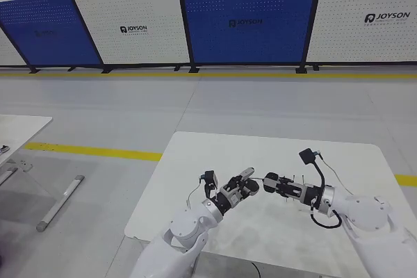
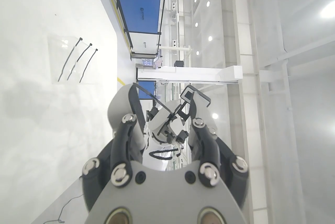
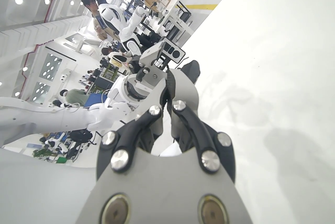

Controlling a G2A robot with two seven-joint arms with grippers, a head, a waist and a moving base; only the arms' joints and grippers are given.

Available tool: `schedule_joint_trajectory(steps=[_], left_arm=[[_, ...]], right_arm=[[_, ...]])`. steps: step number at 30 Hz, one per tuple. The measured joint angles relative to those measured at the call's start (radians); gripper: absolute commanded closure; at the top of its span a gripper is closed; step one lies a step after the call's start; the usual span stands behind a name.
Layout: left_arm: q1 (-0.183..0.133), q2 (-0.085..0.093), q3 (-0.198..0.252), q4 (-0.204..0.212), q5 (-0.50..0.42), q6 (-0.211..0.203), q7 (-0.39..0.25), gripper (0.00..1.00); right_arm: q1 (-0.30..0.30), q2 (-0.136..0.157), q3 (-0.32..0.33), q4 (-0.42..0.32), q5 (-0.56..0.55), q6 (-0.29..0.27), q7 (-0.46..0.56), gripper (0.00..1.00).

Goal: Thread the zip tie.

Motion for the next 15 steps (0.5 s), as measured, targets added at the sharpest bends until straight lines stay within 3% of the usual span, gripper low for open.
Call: schedule_joint_trajectory(steps=[6,15], left_arm=[[-0.001,0.002,0.005,0.000,0.003,-0.006,-0.003,1.00],[-0.019,0.002,0.010,0.021,-0.011,-0.012,0.013,1.00]], right_arm=[[0.000,0.001,-0.002,-0.007,-0.005,0.004,-0.001,1.00],[0.000,0.003,-0.006,-0.010,-0.007,0.005,0.000,1.00]])
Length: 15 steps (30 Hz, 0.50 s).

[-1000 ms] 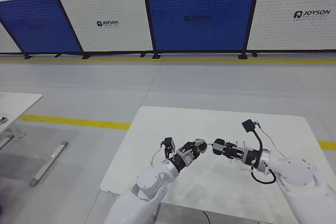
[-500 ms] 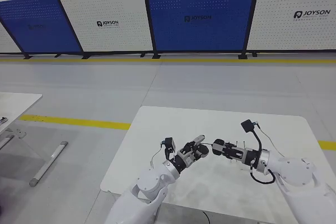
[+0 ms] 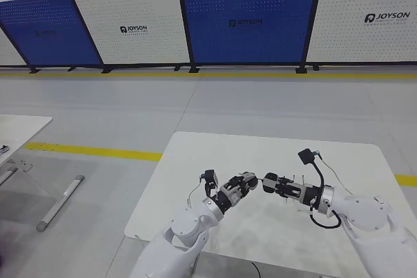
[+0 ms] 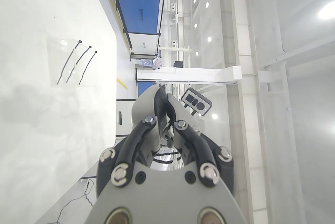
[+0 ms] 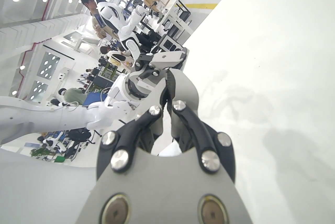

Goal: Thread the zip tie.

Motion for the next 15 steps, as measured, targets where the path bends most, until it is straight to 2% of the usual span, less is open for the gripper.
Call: schedule_joint_trajectory(steps=[6,7,8,9,15], left_arm=[[-0.001,0.001,0.002,0.001,0.000,-0.007,0.006,1.00],[-0.001,0.001,0.002,0.001,0.000,-0.008,0.007,1.00],[-0.001,0.002,0.002,0.001,0.000,-0.009,0.008,1.00],[-0.001,0.002,0.002,0.001,0.000,-0.010,0.010,1.00],[0.005,0.003,0.006,-0.008,0.047,-0.036,0.062,1.00]], right_arm=[[0.001,0.001,-0.001,0.001,0.003,0.002,0.001,1.00],[0.001,0.001,-0.001,0.001,0.005,0.001,0.001,0.83],[0.002,0.001,-0.001,0.001,0.008,0.001,0.003,0.59],[0.002,0.001,-0.001,0.001,0.011,0.001,0.005,0.00],[-0.001,0.004,0.010,-0.003,0.027,0.003,0.007,0.00]])
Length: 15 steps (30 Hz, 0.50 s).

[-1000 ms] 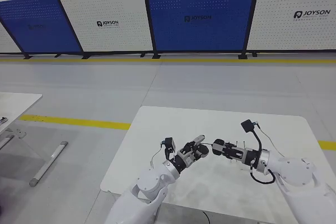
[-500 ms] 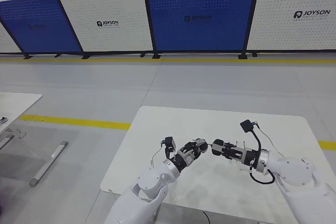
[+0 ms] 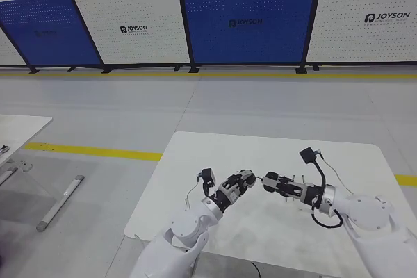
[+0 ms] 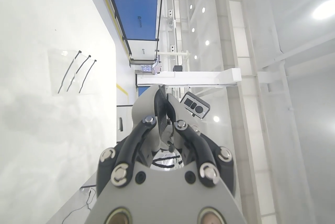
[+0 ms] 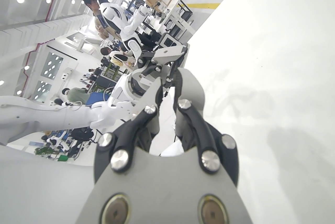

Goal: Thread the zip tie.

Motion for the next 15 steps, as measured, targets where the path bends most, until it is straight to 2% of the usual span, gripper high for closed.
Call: schedule_joint_trajectory(steps=[7,12,15], left_arm=[[0.005,0.000,0.021,0.009,0.094,-0.001,0.068,1.00],[0.002,-0.003,0.055,0.050,0.201,-0.003,0.134,1.00],[-0.009,-0.005,0.078,0.078,0.247,0.009,0.153,1.00]], right_arm=[[-0.017,0.007,0.028,-0.019,0.018,0.003,0.004,0.00],[-0.042,0.016,0.060,-0.053,0.028,0.017,0.005,0.00],[-0.050,0.018,0.066,-0.069,0.029,0.024,0.003,0.00]])
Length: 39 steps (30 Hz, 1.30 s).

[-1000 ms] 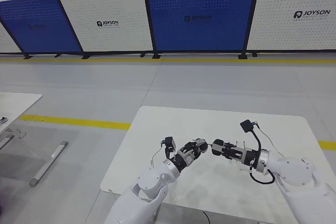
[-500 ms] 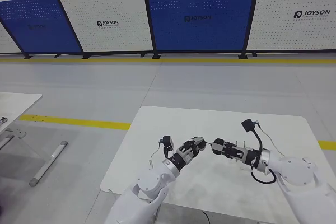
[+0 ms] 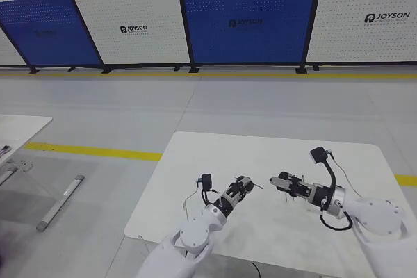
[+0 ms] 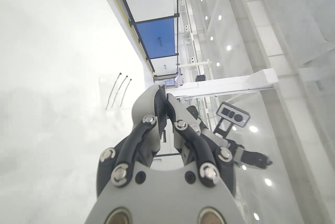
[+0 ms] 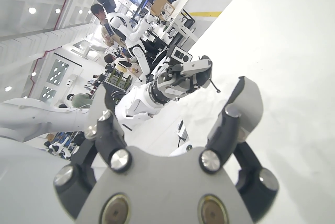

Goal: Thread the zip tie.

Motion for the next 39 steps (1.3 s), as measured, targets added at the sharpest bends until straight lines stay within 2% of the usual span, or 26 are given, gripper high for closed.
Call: schedule_joint_trajectory(steps=[14,20,27,39], left_arm=[[-0.006,0.000,0.010,0.013,0.026,0.006,0.004,1.00],[-0.009,0.006,0.029,0.055,0.197,-0.056,0.019,1.00],[0.000,0.013,0.038,0.073,0.303,-0.115,0.019,1.00],[0.003,0.013,0.040,0.072,0.312,-0.123,0.021,1.00]], right_arm=[[0.000,0.000,0.000,0.000,0.000,0.000,0.000,0.00],[0.000,0.000,0.000,0.000,0.000,0.000,0.000,0.00],[0.000,0.000,0.000,0.000,0.000,0.000,0.000,0.00],[0.000,0.000,0.000,0.000,0.000,0.000,0.000,0.00]])
